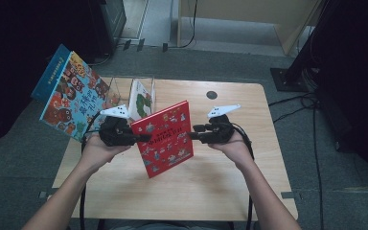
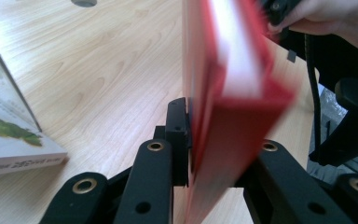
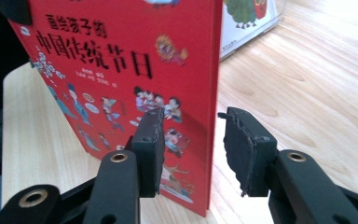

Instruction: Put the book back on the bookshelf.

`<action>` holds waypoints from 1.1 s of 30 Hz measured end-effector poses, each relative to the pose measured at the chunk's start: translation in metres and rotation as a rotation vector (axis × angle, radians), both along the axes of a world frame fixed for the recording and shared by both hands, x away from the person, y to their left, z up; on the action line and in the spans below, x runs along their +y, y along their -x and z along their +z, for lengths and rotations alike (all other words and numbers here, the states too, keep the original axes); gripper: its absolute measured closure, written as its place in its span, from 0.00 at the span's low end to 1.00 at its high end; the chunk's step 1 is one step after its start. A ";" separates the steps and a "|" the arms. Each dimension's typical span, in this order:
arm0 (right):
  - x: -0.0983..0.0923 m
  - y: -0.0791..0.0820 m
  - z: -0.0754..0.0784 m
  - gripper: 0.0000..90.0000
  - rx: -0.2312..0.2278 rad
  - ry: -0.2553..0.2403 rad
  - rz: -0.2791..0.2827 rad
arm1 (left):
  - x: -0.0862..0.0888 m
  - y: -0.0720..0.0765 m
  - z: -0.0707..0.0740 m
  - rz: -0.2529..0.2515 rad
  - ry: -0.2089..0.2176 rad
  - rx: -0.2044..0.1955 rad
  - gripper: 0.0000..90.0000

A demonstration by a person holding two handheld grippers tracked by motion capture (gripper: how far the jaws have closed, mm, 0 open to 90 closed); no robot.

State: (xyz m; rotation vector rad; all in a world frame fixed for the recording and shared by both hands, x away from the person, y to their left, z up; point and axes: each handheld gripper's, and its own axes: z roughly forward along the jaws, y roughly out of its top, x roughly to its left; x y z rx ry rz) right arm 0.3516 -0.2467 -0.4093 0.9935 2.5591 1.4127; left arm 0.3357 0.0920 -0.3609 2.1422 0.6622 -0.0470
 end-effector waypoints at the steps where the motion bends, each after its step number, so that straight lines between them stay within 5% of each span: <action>1: 0.001 0.000 -0.001 0.65 0.001 0.003 0.003 | 0.000 -0.001 0.002 -0.001 -0.011 0.000 0.86; 9: 0.006 0.002 -0.009 0.65 0.013 0.012 0.020 | -0.003 -0.010 0.018 -0.007 -0.042 0.039 0.85; 15: 0.011 0.004 -0.012 0.64 0.019 0.046 0.037 | -0.009 -0.018 0.023 -0.007 -0.084 0.115 0.86; 20: 0.011 0.011 -0.014 0.61 0.001 0.077 0.042 | -0.014 -0.014 0.025 0.018 -0.077 0.092 0.89; 26: -0.001 0.021 -0.022 0.59 -0.031 0.152 0.010 | -0.007 -0.016 0.031 0.072 -0.040 0.122 0.89; 33: -0.021 0.025 -0.045 0.57 -0.012 0.216 -0.052 | 0.010 -0.016 0.042 0.124 -0.026 0.160 0.89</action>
